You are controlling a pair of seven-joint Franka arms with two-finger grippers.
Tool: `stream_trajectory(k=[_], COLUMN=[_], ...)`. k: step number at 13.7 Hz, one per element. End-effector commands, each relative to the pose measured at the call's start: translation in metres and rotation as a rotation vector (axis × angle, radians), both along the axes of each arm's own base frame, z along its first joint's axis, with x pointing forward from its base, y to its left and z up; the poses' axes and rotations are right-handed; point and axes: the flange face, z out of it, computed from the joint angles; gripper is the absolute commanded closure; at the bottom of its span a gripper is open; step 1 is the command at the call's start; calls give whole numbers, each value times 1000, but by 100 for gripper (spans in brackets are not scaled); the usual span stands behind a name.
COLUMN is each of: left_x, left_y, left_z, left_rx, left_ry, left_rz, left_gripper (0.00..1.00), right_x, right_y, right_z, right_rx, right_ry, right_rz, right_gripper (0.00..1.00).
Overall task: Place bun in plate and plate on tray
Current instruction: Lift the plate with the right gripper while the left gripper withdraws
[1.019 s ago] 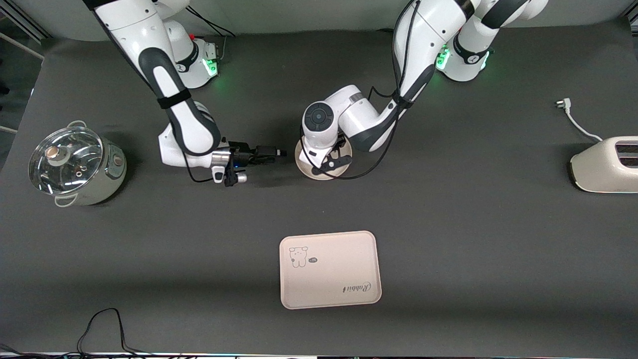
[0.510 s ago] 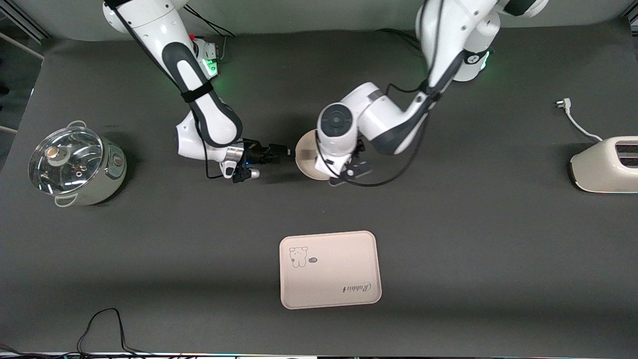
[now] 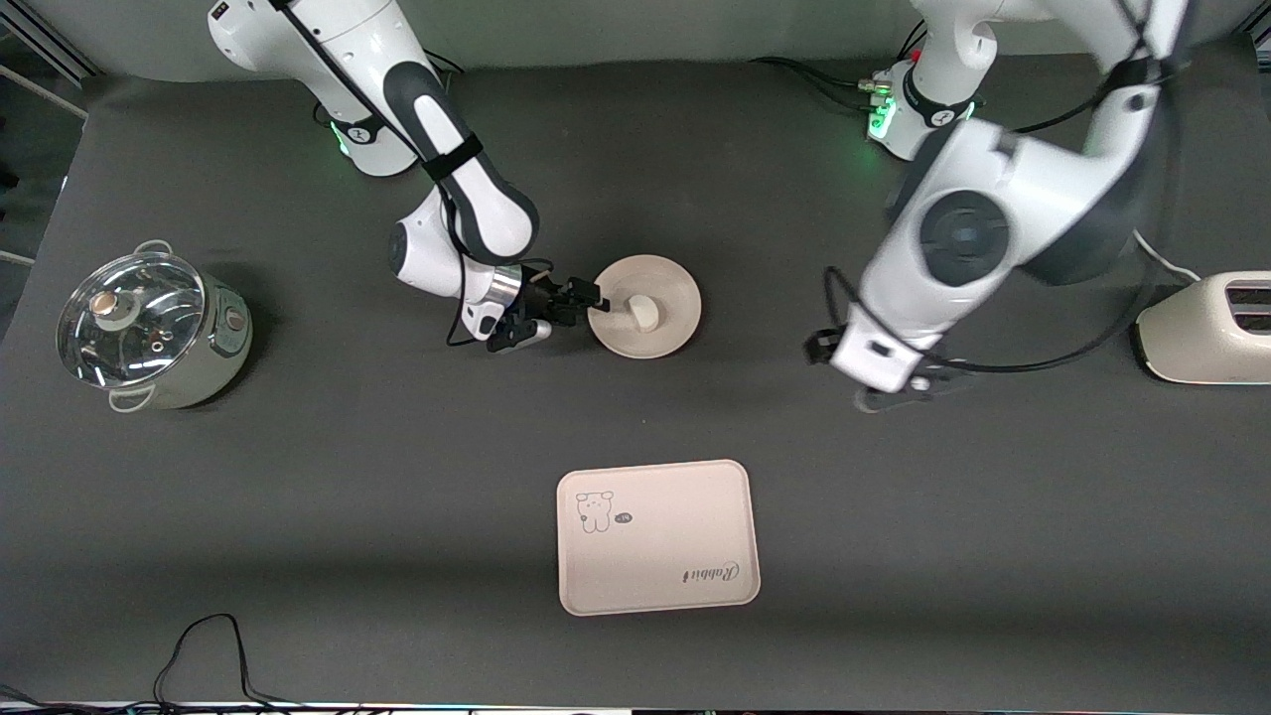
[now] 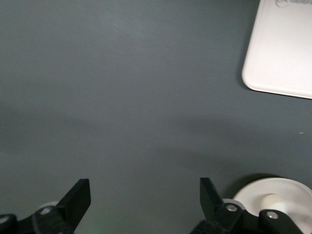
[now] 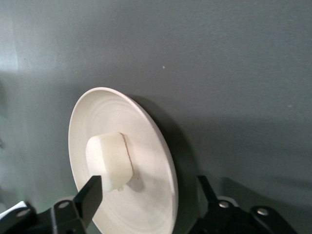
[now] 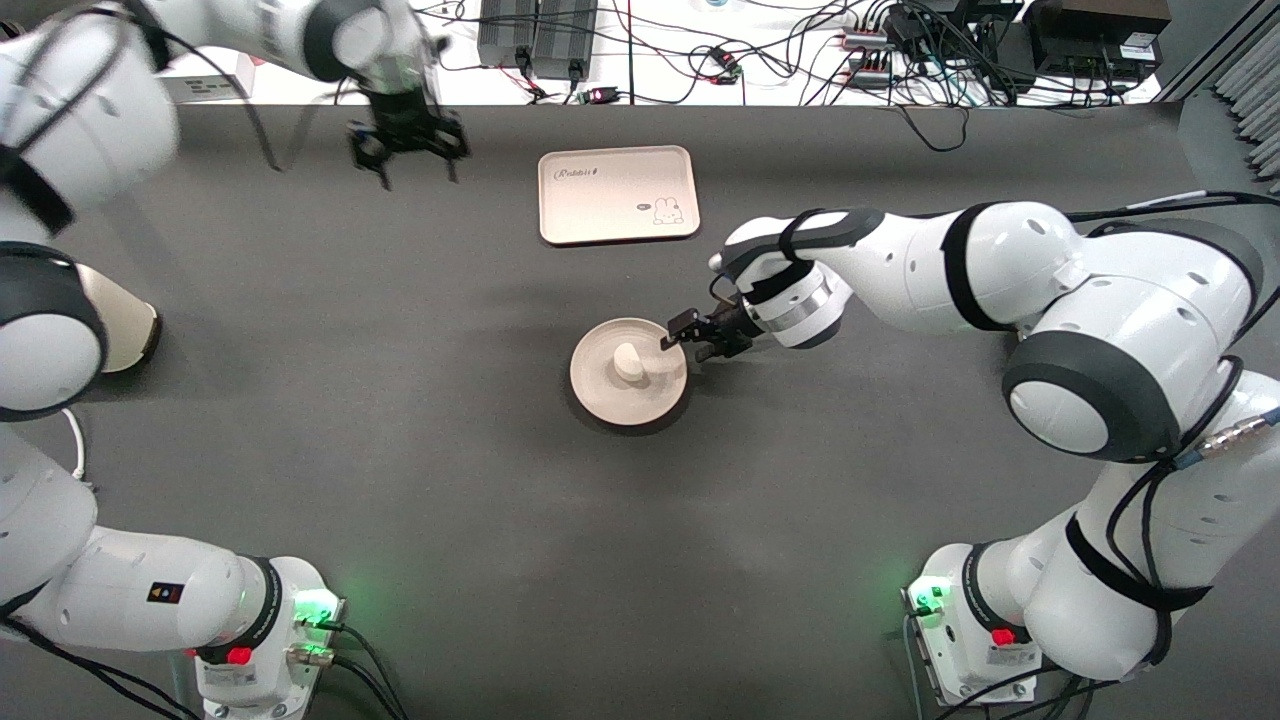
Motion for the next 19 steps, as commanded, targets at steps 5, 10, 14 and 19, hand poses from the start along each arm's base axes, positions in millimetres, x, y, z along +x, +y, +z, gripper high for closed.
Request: stream_trajectory(k=[5,10,14,19], left_x=[3,-21,-22,-22], left_y=[212,258,262,267], left_z=[50,81,82,83], left_rx=[-27,-3,8,-3], left_ry=[44,63,63,65], left_rz=[-99,-85,-73,-89], left_gripper=[0,0,0,0], right_x=[-5,-5,-5,-4], right_y=[16,15,15,17], right_z=[-13,-12,-11,-8], right_rx=[-83,-83,-81,-77], right_ry=[-68,-67,-69,-73], right_rz=[-13,-14,-14,-14], right_gripper=[49,94,100,100])
